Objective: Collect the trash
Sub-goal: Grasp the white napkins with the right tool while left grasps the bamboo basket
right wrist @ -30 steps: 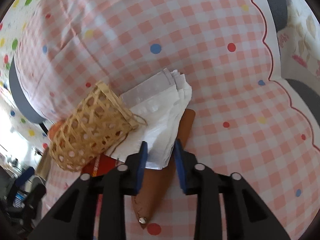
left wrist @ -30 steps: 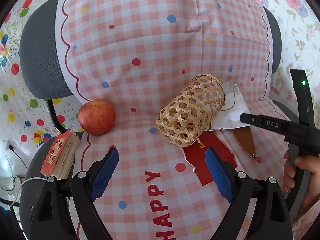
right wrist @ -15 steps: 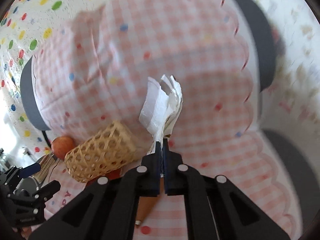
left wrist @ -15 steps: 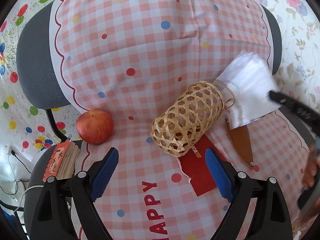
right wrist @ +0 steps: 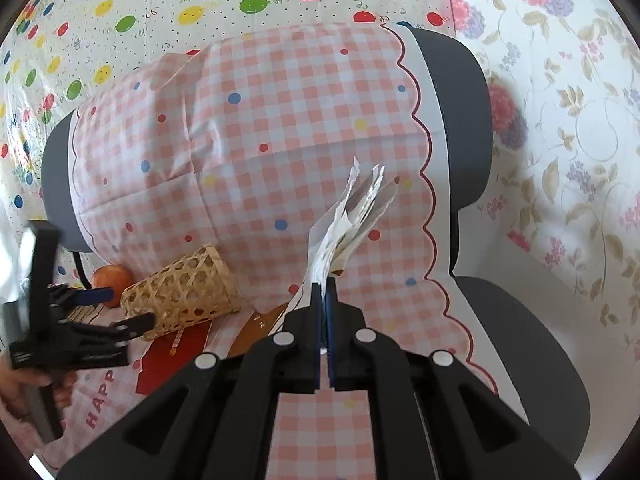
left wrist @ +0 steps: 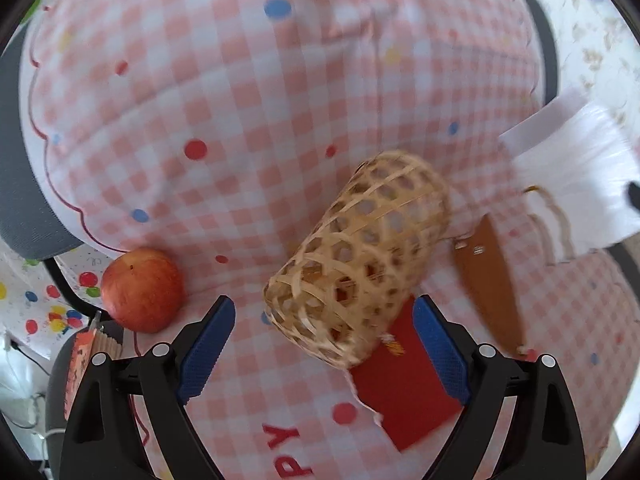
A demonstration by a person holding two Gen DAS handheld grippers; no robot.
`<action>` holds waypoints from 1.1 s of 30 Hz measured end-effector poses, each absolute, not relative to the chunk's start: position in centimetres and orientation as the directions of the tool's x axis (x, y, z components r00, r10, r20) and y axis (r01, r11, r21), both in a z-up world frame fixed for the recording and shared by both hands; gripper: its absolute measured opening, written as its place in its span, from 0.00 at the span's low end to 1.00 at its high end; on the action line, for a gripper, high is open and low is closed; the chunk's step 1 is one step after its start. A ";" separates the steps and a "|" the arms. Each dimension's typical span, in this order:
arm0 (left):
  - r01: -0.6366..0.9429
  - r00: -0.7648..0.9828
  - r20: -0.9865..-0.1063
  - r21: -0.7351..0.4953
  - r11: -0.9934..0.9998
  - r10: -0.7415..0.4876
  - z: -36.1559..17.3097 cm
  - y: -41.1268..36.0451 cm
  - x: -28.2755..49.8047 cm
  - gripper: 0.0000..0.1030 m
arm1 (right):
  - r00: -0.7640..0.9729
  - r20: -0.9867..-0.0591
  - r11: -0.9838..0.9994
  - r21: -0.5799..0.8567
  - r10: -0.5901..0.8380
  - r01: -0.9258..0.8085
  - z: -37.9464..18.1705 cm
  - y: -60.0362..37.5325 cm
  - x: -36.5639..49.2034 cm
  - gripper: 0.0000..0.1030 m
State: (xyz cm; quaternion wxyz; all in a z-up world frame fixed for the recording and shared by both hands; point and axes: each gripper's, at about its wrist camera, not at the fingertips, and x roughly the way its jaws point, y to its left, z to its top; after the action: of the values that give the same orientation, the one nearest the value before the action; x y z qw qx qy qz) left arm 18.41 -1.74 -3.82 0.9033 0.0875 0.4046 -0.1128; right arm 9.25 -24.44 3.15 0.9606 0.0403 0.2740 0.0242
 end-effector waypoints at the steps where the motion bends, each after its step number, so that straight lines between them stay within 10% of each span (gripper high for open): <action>1: 0.278 0.642 -0.754 0.065 0.958 -0.135 -4.1 -1.8 18.6 0.87 | 0.848 -0.525 0.995 0.092 0.069 -0.024 3.2 -24.5 9.1 0.02; 12: 0.424 0.581 -0.725 -0.119 0.898 -0.370 -2.2 -3.4 15.6 0.85 | 0.839 -0.535 0.992 0.124 0.093 -0.031 2.7 -24.6 8.9 0.02; 33: 0.355 0.583 -0.793 0.052 0.933 -0.177 -3.7 -6.2 21.4 0.72 | 0.824 -0.556 0.991 0.121 0.114 -0.056 1.9 -24.3 8.4 0.02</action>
State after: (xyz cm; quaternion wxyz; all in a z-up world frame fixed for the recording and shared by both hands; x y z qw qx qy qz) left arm 21.39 -6.21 -3.70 0.8837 0.1032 0.4310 -0.1507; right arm 8.42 -24.35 1.95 0.9536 0.0498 0.2937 0.0446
